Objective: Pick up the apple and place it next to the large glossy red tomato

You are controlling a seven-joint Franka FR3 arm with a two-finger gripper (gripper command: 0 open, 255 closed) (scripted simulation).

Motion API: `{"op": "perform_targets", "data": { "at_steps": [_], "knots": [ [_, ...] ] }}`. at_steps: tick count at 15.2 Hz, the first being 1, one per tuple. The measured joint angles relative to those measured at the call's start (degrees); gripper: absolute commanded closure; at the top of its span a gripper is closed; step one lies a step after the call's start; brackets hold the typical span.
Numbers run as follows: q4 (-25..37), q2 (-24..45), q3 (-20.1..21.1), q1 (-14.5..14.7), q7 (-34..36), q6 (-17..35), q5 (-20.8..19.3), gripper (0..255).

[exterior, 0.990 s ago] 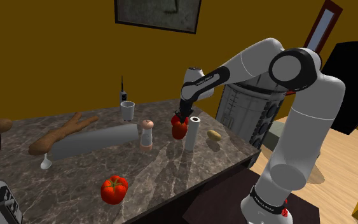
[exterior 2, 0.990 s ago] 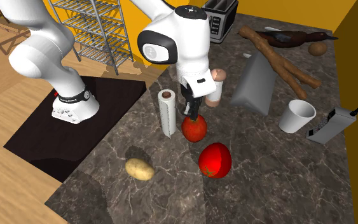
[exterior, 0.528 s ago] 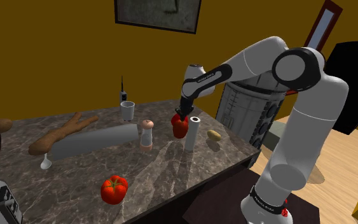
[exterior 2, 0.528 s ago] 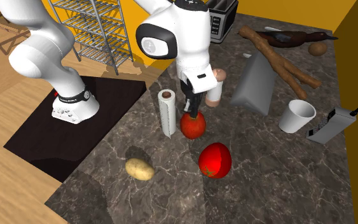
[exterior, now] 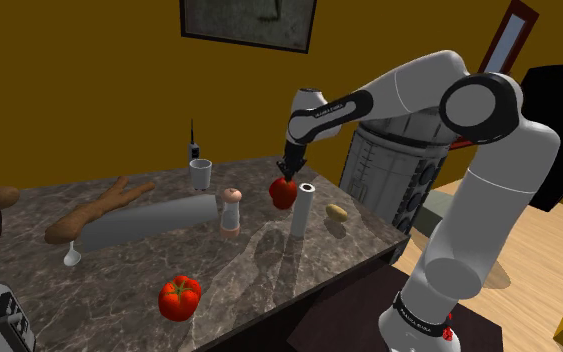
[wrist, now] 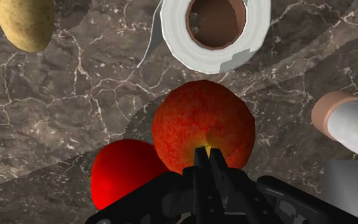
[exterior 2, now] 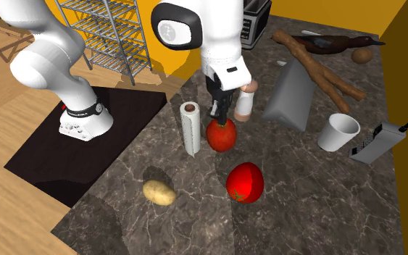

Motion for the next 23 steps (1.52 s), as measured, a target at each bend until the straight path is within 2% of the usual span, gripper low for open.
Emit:
{"op": "perform_targets", "data": {
  "at_steps": [23],
  "knots": [
    [12.71,-4.92,0.16,0.11,0.07,-17.56,-0.71,255]
  ]
}}
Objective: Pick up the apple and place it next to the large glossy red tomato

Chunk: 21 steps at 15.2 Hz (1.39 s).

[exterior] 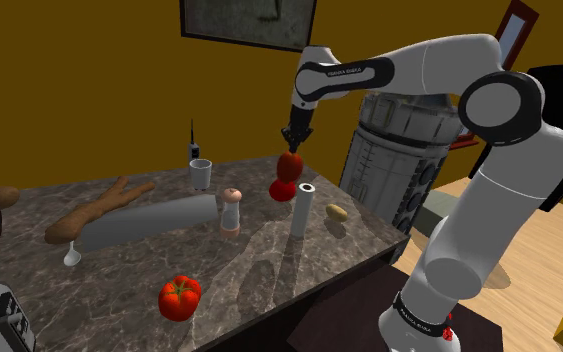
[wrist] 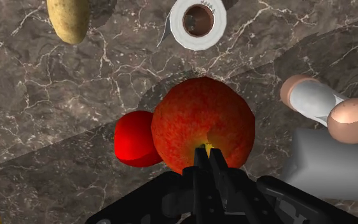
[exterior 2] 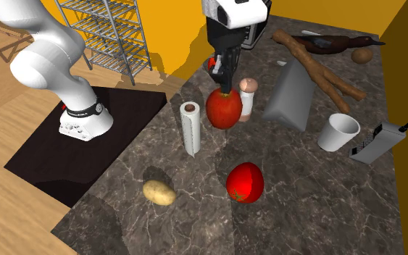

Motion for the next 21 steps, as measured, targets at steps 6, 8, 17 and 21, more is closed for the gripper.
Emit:
{"op": "perform_targets", "data": {
  "at_steps": [6,8,17,21],
  "knots": [
    [3.12,-0.54,0.39,0.32,0.59,-3.68,-0.09,255],
    [1.98,-1.75,1.62,1.32,2.87,-3.83,-0.41,255],
    [-0.91,-3.07,8.52,6.72,15.37,-2.83,-0.99,255],
    [-0.75,-2.32,11.58,9.13,20.91,-2.56,-1.13,255]
  ]
}}
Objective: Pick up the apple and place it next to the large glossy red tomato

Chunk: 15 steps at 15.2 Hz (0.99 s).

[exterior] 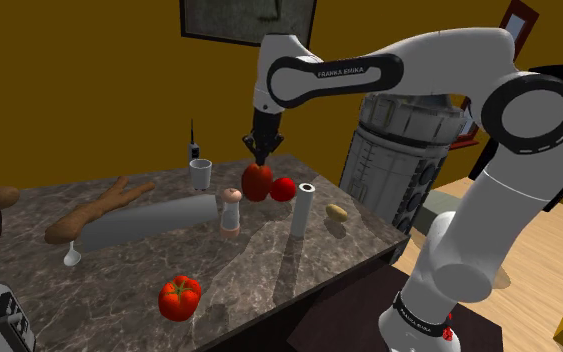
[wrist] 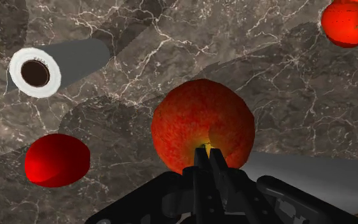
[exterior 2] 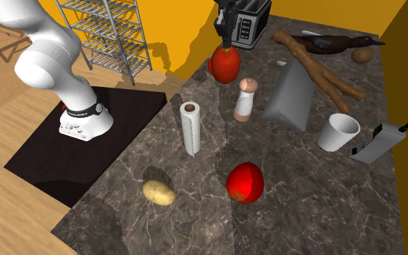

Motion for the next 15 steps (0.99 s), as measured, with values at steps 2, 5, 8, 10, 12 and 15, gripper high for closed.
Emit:
{"op": "perform_targets", "data": {
  "at_steps": [2,5,8,10,12,15],
  "knots": [
    [0.75,0.75,1.56,1.24,2.82,-0.14,-0.10,255],
    [2.22,2.46,3.70,3.01,6.84,-0.14,-0.36,255],
    [3.93,4.45,5.72,4.79,10.76,-0.16,-0.79,255],
    [4.98,5.72,7.05,6.05,13.46,-0.15,-1.14,255],
    [7.54,7.68,8.41,7.42,16.26,-0.99,-1.66,255],
    [11.73,11.34,10.29,9.60,20.48,-1.91,-2.71,255]
  ]
}}
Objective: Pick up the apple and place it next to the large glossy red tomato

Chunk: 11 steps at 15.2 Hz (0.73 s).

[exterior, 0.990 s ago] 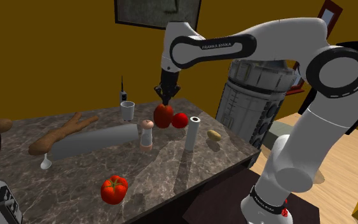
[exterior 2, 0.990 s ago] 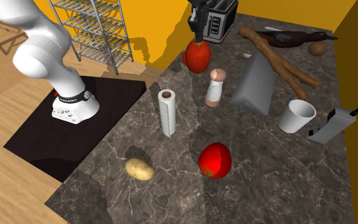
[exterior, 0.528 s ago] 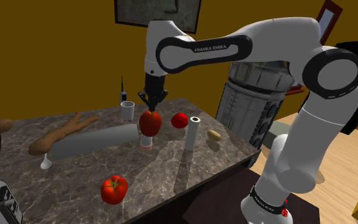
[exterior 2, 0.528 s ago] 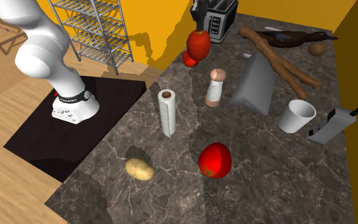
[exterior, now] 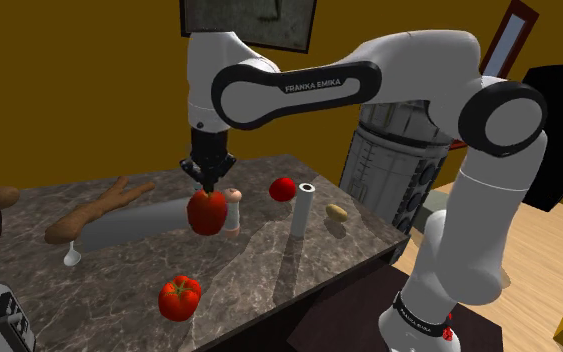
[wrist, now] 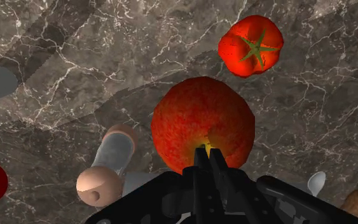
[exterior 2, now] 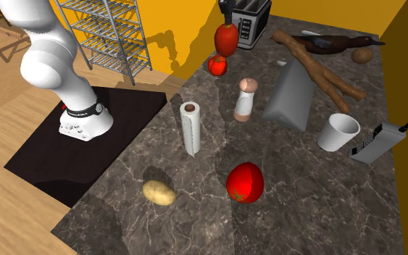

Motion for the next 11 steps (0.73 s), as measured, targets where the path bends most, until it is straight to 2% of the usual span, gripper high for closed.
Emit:
{"op": "perform_targets", "data": {
  "at_steps": [6,11],
  "knots": [
    [8.93,7.52,2.85,4.73,7.69,-2.42,-2.50,255],
    [20.36,15.94,4.40,9.74,13.49,-6.36,-5.21,255]
  ]
}}
